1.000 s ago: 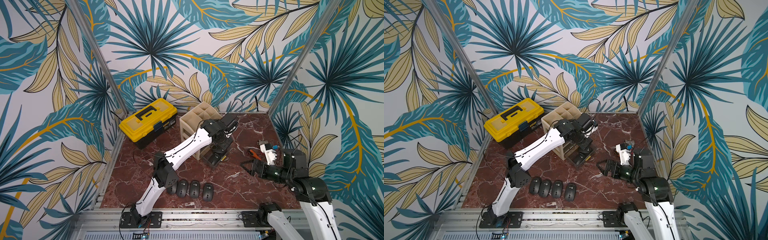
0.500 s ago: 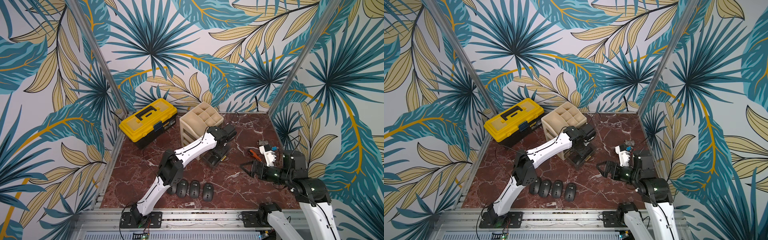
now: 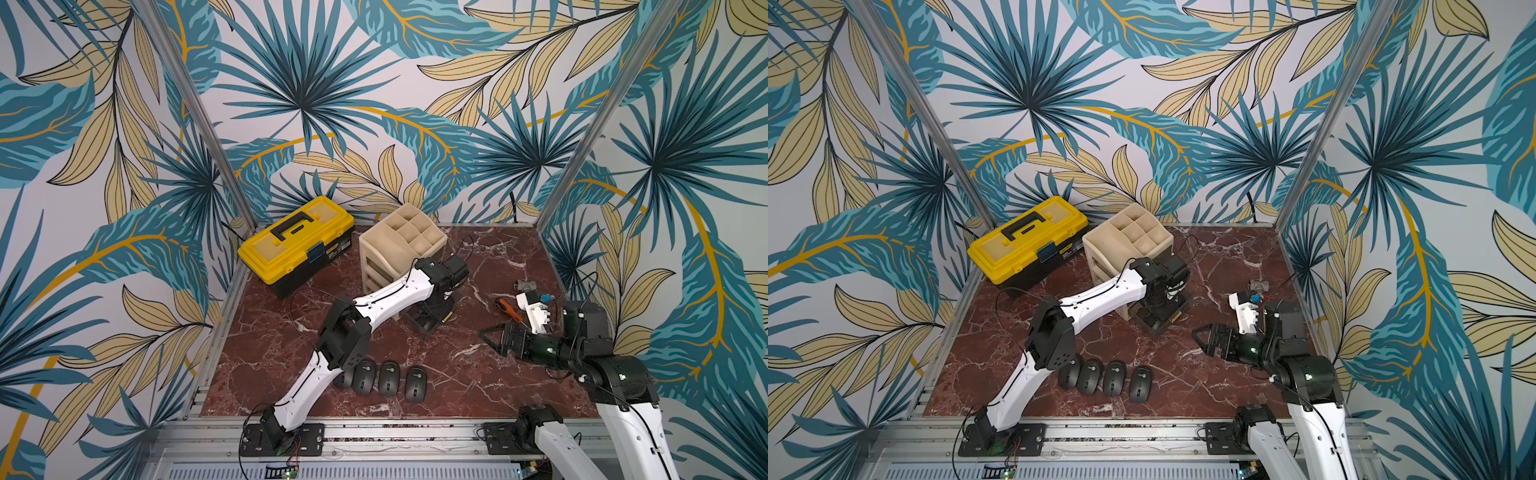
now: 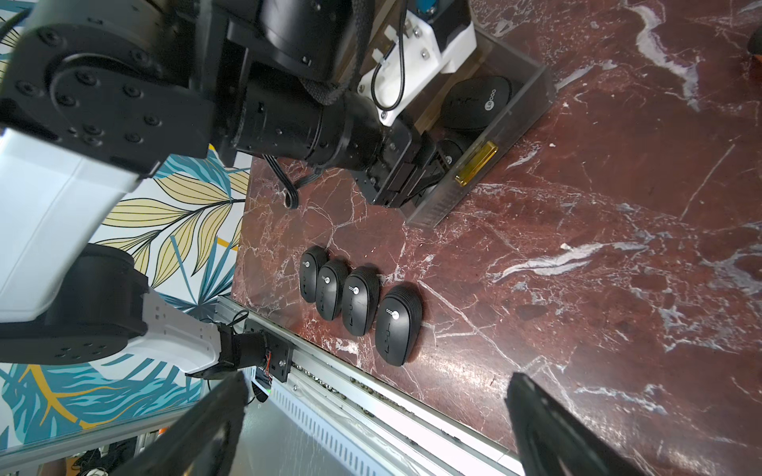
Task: Take the mice out of the drawer
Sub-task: Pick up the mouse from the drawer.
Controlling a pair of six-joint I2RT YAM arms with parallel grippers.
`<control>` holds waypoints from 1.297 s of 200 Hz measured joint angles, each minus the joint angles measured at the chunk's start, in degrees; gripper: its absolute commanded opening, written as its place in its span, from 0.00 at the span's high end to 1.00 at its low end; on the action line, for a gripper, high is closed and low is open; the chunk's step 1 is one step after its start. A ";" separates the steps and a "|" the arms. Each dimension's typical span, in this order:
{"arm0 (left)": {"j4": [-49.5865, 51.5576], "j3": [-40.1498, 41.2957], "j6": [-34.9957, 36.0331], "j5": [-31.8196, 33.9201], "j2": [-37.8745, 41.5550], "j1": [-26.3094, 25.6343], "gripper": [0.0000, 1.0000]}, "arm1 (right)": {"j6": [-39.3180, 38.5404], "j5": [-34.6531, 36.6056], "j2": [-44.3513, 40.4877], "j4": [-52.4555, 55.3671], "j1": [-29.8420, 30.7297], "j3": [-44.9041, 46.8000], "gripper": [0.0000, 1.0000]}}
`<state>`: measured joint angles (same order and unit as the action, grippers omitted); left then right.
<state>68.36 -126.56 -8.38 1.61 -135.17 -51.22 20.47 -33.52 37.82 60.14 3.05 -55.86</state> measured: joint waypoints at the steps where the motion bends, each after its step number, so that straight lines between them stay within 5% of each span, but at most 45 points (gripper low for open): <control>1: -0.02 0.07 0.02 -0.04 0.00 0.02 0.37 | 0.00 0.00 0.00 0.00 0.00 0.00 0.00; 126: -4.24 3.15 0.87 -2.91 -2.21 1.03 0.25 | -0.42 -0.90 0.00 -0.04 0.00 1.62 0.00; 259: -8.72 6.93 -1.03 2.91 -0.57 -0.61 0.44 | -0.37 -1.03 0.00 -0.24 0.00 1.97 0.00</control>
<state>59.64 -119.63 -9.41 4.51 -135.74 -51.83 20.10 -34.54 37.82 59.90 3.05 -53.89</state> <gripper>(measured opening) 0.569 0.994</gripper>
